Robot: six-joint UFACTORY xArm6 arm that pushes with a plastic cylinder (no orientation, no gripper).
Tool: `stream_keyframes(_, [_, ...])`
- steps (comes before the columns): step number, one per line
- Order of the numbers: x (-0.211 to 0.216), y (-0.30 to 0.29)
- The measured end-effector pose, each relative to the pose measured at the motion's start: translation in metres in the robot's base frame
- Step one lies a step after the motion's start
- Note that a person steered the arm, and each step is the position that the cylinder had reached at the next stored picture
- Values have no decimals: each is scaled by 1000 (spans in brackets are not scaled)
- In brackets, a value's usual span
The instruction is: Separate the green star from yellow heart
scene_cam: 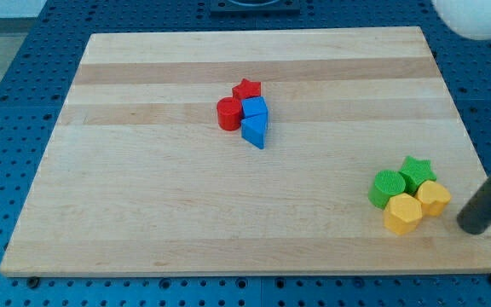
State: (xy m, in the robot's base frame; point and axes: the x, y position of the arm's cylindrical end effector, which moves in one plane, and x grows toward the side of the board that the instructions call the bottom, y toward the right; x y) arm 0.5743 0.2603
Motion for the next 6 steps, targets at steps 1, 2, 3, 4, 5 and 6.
stream_keyframes(1, [-17,3])
stream_keyframes(2, [-24,-4])
stream_keyframes(3, [-24,-16])
stream_keyframes(4, [-24,-33])
stream_keyframes(5, [-24,-53])
stream_keyframes(6, [-26,-61])
